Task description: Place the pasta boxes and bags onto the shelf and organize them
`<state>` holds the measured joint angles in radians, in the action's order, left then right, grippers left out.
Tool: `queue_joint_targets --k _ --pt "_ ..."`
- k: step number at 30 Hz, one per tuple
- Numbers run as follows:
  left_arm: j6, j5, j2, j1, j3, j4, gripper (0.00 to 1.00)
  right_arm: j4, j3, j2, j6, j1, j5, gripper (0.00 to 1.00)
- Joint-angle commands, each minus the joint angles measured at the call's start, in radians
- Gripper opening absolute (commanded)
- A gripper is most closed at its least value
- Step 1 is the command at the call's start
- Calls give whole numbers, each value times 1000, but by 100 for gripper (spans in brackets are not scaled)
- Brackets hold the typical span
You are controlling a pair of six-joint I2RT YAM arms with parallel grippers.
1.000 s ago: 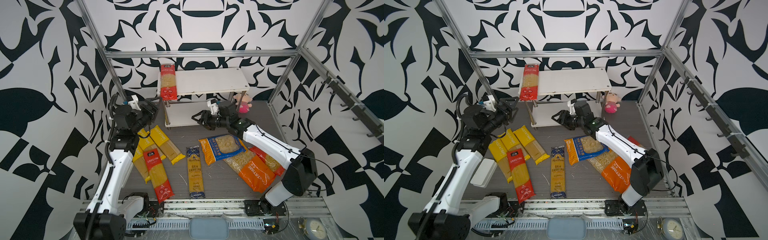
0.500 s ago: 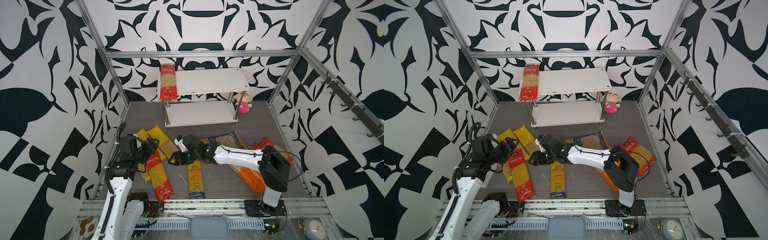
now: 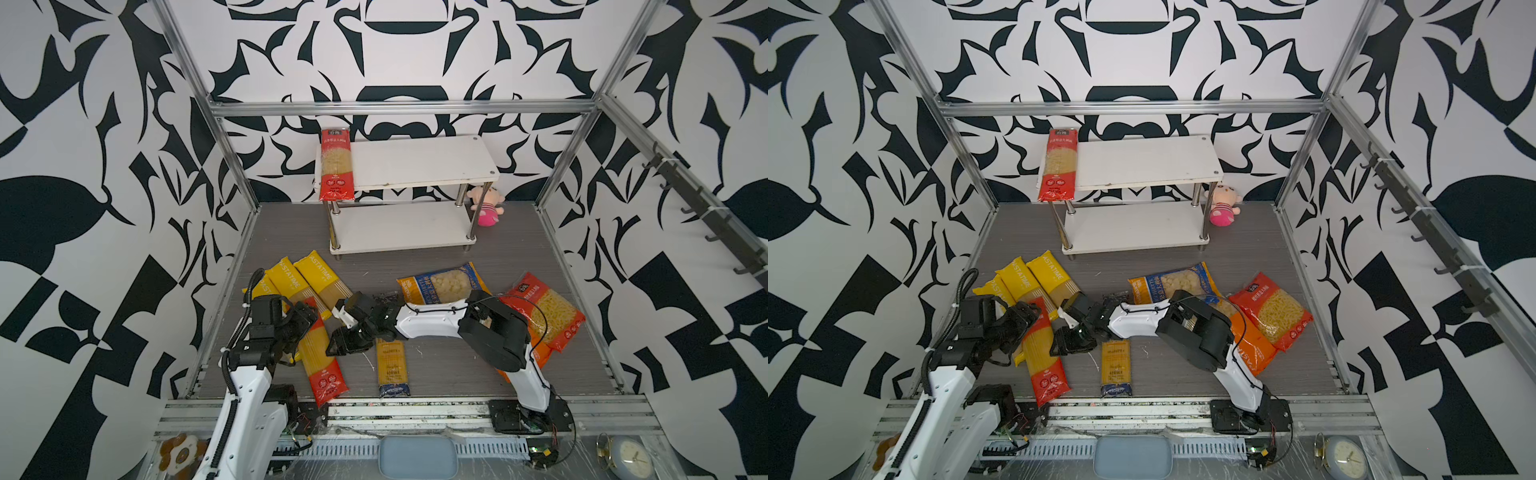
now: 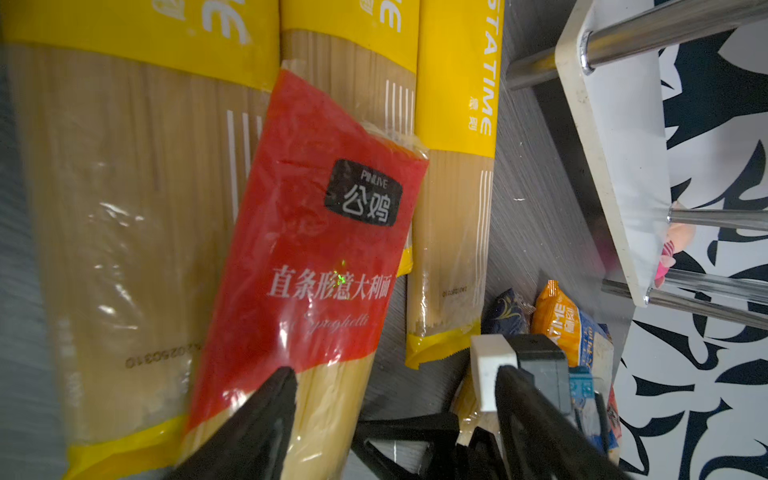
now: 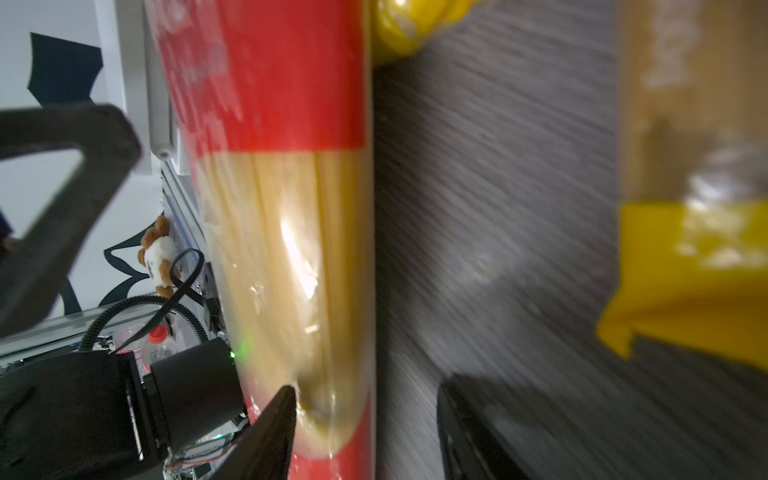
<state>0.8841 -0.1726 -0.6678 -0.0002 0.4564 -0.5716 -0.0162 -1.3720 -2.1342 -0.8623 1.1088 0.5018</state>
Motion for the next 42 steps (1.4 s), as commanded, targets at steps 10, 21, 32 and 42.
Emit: queue_joint_targets --k 10,21,32,42 --pt "10 -17 -13 6 43 47 76 -179 -95 -80 -26 3 93 36" --pt "-44 -96 -45 12 302 -39 76 -346 69 130 43 -10 96 7" --pt "-151 -242 -46 12 444 5 81 -98 131 440 230 -84 29 1" --pt "-135 -377 7 -37 358 333 84 228 82 762 442 -215 -73 0"
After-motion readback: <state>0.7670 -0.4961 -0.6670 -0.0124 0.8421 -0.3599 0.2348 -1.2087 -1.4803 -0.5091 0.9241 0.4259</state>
